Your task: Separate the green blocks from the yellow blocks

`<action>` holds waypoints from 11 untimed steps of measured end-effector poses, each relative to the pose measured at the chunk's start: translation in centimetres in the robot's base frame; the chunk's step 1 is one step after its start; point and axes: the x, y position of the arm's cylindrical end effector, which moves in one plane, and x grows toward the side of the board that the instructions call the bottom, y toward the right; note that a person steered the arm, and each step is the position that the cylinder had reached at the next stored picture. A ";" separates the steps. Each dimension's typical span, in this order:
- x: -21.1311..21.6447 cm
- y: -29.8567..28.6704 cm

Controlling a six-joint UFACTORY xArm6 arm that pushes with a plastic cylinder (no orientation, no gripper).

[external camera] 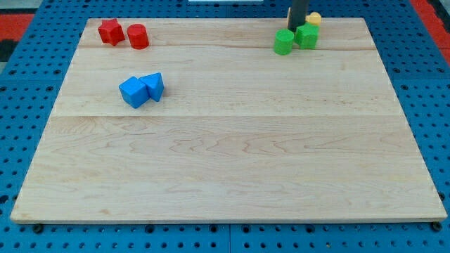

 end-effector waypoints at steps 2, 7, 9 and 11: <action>5.3 2.6; 8.8 3.7; 2.2 3.6; 1.1 -3.1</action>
